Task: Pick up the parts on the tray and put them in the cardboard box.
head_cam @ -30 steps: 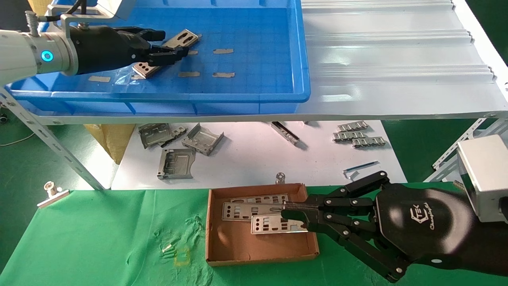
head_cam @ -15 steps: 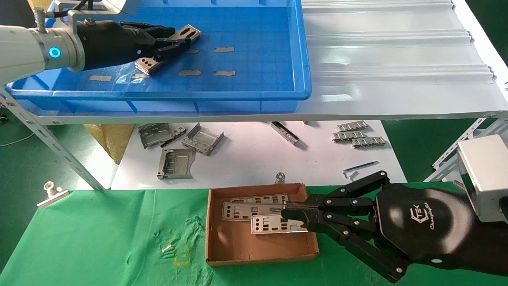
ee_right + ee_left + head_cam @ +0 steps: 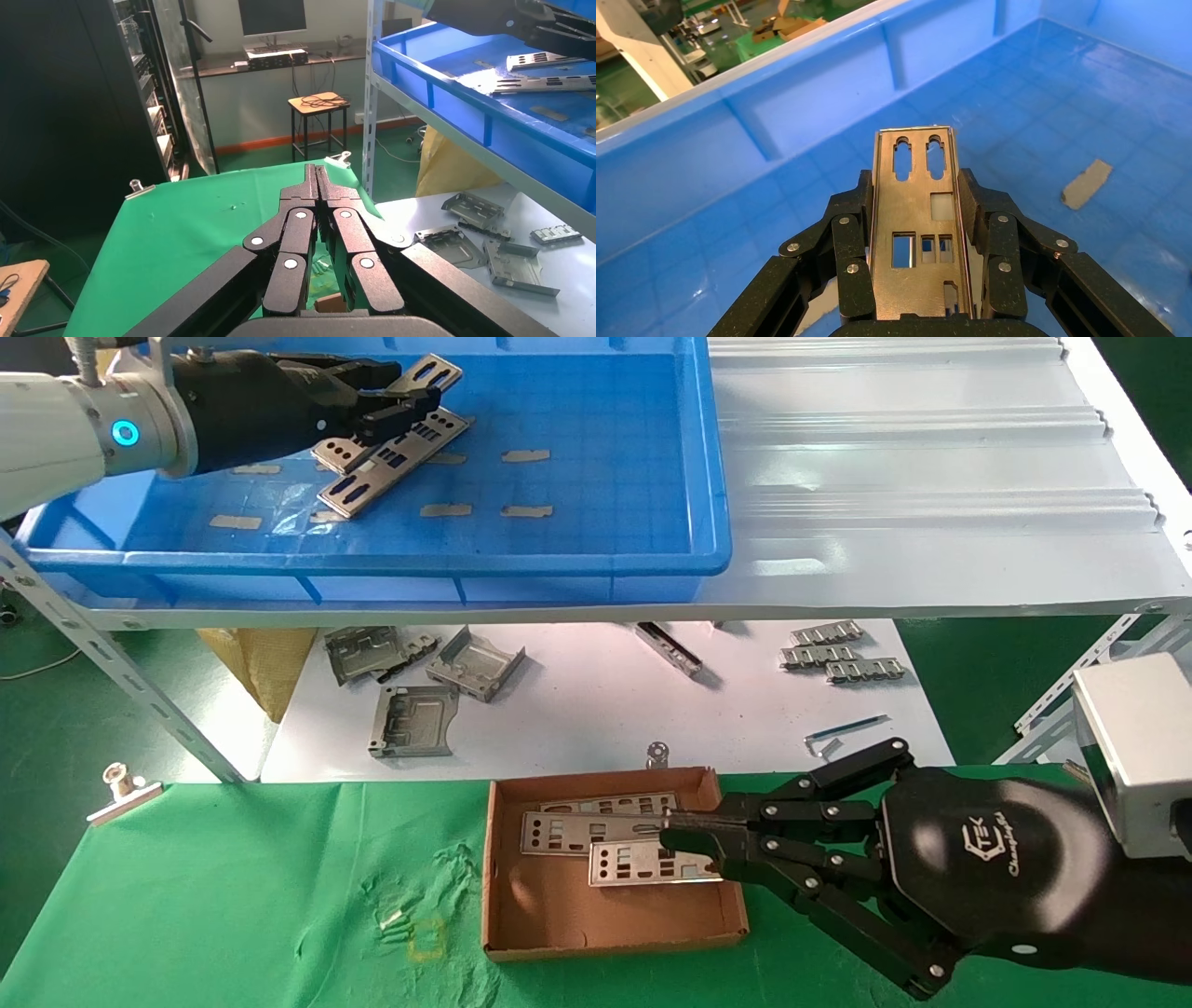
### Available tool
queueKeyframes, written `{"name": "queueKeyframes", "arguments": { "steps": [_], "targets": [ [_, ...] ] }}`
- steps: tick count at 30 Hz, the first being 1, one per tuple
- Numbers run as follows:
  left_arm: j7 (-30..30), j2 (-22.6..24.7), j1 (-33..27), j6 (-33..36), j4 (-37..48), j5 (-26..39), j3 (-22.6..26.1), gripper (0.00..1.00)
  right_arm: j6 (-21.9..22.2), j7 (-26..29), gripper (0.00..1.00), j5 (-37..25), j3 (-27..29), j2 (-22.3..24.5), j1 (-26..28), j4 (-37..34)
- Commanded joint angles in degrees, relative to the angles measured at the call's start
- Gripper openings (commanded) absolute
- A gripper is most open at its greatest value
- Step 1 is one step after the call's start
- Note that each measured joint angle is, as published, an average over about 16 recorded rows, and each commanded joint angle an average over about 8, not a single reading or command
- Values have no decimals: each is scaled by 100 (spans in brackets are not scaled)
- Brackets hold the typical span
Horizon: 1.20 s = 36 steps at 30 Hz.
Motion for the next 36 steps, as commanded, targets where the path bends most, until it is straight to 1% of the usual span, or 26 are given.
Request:
{"name": "queueKeyframes", "arguments": {
  "steps": [1, 3, 4, 9, 11, 12, 19, 31, 32, 36],
  "targets": [
    [26, 32, 19, -78, 9, -34, -24, 0, 0, 0, 0, 0, 0, 0, 0, 0],
    [42, 82, 44, -198, 29, -46, -33, 7, 0, 0, 0, 0, 0, 0, 0, 0],
    [48, 106, 56, -257, 40, -50, -36, 14, 0, 0, 0, 0, 0, 0, 0, 0],
    [50, 197, 105, -492, 92, -57, -42, 76, 0, 0, 0, 0, -1, 0, 0, 0],
    [43, 218, 117, -549, 106, -57, -42, 95, 0, 0, 0, 0, -1, 0, 0, 0],
    [39, 226, 122, -569, 112, -58, -42, 100, 0, 0, 0, 0, -1, 0, 0, 0],
    [20, 240, 122, -596, 105, -68, -50, 100, 0, -1, 0, 1, -1, 0, 0, 0],
    [-32, 145, 61, -420, 88, -160, -114, 100, 1, -1, 0, 1, -2, 1, 0, 0],
    [-40, 130, 58, -416, 93, -168, -119, 93, 1, -1, 0, 1, -2, 1, 0, 0],
    [-80, 84, 56, -447, 126, -193, -137, 44, 1, -1, 0, 1, -2, 1, 1, 0]
  ]
}}
